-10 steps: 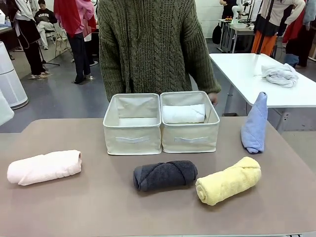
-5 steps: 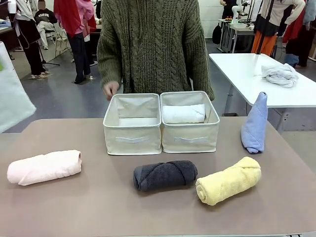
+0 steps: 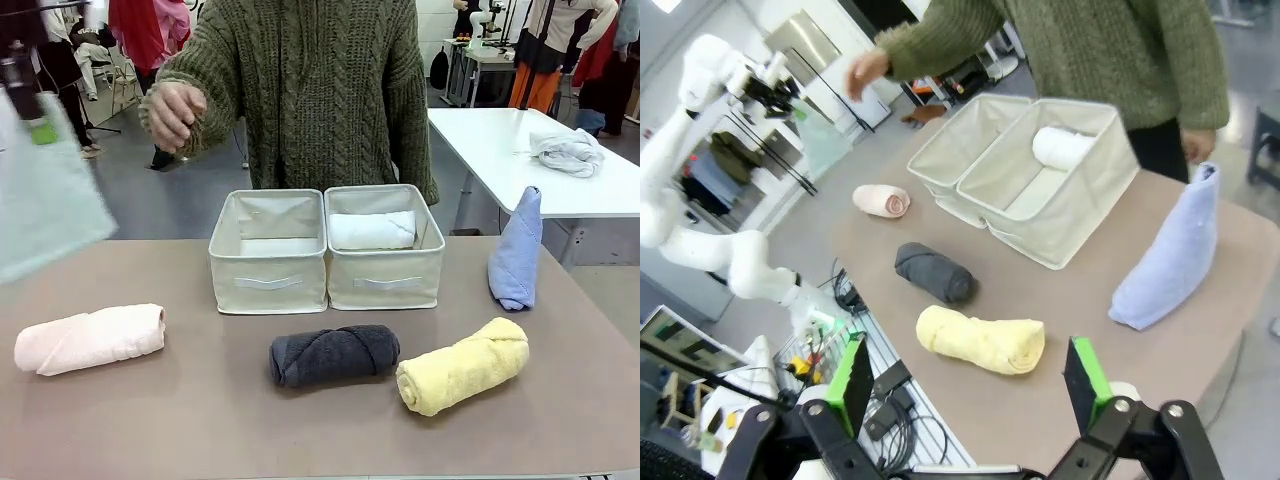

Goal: Sort the towels based on their folding style.
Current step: Pick up one triangle-folded towel and place it in the left Fabric basket.

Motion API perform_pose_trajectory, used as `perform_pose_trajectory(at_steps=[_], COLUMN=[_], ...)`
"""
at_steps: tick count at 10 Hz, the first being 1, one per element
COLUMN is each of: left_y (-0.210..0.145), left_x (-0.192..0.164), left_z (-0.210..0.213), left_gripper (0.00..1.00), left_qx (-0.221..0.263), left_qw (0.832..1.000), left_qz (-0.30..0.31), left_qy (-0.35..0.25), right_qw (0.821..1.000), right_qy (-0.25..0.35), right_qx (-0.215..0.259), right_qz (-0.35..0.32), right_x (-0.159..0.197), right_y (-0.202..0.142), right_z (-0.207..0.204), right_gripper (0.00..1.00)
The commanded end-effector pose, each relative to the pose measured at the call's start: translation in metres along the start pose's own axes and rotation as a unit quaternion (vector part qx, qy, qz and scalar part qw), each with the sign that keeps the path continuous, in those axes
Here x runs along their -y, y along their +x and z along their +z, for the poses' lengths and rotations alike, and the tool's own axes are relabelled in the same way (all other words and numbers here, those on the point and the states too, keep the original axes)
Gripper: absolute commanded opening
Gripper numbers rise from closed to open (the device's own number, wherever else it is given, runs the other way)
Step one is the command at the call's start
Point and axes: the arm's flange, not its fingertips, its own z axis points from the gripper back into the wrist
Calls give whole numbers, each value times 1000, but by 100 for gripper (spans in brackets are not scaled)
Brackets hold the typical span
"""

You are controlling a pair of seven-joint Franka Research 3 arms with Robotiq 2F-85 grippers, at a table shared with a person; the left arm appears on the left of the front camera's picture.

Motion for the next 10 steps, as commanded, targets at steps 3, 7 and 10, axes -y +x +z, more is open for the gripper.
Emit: perform_pose_trajectory(at_steps=[3, 7, 10], left_y=[-221, -250, -253], left_x=[-33, -61, -60], left_z=[3, 1, -2], left_gripper=[17, 17, 17], left_qx=[1, -3, -7], left_qw=[973, 966, 967], left_qz=[227, 257, 254], left_qy=[50, 35, 34], right_qw=[1000, 1000, 1000], right_qy=[9, 9, 9], right_qx=[13, 13, 13], right_qz=[10, 10, 10], right_x=[1, 1, 1], right_y=[3, 3, 3], right_z=[2, 2, 2], right_gripper=[100, 100, 100])
